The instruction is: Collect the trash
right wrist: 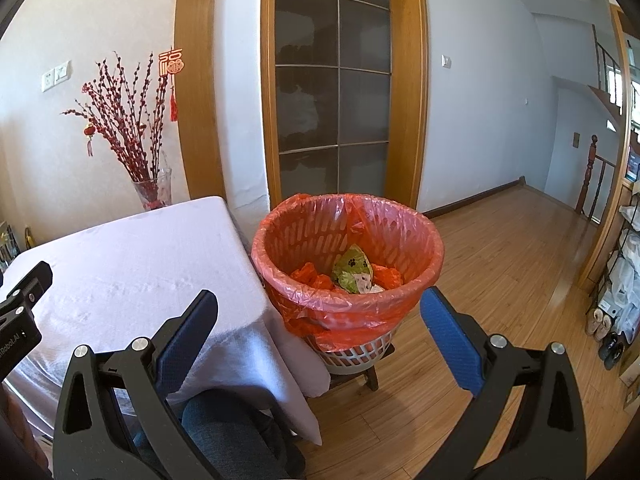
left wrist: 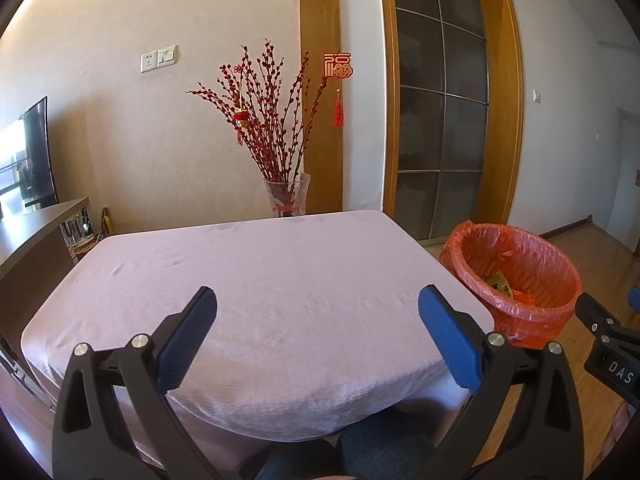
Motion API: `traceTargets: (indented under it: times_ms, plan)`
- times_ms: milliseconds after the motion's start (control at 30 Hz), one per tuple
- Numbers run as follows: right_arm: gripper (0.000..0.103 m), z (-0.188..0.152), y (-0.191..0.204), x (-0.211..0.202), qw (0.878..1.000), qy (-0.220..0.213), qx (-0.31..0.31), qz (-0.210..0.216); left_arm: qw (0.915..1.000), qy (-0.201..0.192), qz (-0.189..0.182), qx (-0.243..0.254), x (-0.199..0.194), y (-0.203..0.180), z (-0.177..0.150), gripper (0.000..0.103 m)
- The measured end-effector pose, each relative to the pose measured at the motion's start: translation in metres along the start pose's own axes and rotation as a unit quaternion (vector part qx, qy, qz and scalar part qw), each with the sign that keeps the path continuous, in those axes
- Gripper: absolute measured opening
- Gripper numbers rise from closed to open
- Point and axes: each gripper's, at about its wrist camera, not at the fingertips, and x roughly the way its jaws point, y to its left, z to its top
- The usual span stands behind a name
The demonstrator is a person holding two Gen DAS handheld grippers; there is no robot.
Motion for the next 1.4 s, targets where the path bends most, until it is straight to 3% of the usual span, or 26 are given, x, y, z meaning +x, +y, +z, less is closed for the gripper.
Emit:
traceTargets:
  times_ms: [1400]
  plan:
    - [0.101, 0.0006, 0.0015, 0.0035, 1.0, 0.002, -0.003, 0.003, 1.0, 0.006, 0.005, -0.004, 0.0022, 0.0029, -0.003, 0.099]
